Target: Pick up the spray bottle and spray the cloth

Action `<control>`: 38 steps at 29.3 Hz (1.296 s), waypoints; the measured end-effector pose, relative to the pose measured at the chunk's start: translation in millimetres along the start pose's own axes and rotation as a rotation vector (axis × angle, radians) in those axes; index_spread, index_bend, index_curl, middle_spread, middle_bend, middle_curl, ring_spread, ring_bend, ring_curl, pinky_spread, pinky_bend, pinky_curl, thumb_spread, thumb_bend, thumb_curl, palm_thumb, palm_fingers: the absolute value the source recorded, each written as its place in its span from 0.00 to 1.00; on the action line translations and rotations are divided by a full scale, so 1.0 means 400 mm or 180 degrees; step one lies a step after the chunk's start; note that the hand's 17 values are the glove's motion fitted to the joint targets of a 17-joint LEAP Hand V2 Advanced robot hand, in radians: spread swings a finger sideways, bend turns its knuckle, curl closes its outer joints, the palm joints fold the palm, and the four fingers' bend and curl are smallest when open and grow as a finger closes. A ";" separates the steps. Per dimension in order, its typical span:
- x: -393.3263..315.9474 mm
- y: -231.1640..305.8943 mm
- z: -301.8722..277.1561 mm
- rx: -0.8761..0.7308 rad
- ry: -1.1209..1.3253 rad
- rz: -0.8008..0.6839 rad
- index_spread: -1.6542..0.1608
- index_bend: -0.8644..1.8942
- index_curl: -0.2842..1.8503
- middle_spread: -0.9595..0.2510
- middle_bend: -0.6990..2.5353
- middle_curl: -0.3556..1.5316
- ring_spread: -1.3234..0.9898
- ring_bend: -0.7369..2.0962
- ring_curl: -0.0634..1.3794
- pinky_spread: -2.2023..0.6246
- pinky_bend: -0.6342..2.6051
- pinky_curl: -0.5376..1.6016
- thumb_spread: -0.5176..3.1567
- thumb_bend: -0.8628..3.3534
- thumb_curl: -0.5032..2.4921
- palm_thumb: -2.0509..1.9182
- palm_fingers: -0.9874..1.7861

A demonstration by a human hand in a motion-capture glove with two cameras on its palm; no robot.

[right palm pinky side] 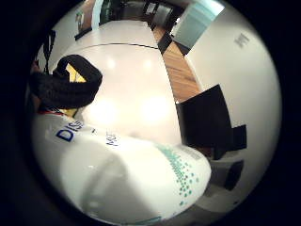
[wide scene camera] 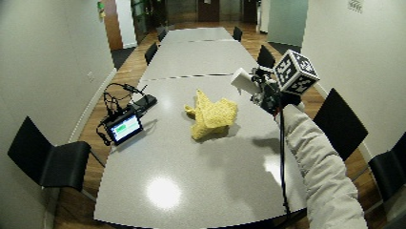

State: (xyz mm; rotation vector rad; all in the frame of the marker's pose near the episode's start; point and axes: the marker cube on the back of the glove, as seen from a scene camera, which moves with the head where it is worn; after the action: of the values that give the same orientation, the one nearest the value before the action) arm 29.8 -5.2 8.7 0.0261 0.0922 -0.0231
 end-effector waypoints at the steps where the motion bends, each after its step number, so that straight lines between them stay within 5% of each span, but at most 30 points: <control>1: -0.027 0.001 -0.001 -0.0154 0.0286 -0.0008 0.76 0.37 0.31 0.67 0.35 0.45 0.50 0.45 0.36 0.70 0.32 0.44 0.22 0.20 0.38 0.82 0.76; 8: -0.059 0.018 0.024 -0.0523 0.1120 -0.0202 0.77 0.37 0.32 0.67 0.35 0.46 0.50 0.45 0.36 0.69 0.31 0.44 0.21 0.20 0.38 0.82 0.77; 21: -0.036 0.028 0.042 -0.0594 0.1161 -0.0259 0.77 0.37 0.33 0.66 0.35 0.47 0.50 0.45 0.38 0.69 0.31 0.45 0.20 0.20 0.39 0.81 0.77; 30: 0.399 0.010 0.086 0.1059 -0.1667 -0.0156 0.77 0.37 0.33 0.66 0.35 0.47 0.50 0.44 0.38 0.69 0.31 0.45 0.19 0.20 0.40 0.81 0.78; 38: 0.464 0.019 -0.080 0.1575 -0.3157 -0.0270 0.77 0.36 0.33 0.66 0.34 0.47 0.50 0.44 0.38 0.69 0.31 0.46 0.20 0.20 0.40 0.81 0.76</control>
State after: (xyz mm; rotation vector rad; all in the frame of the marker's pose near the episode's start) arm 211.7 -0.8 -40.0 0.4991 -0.9073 -0.1404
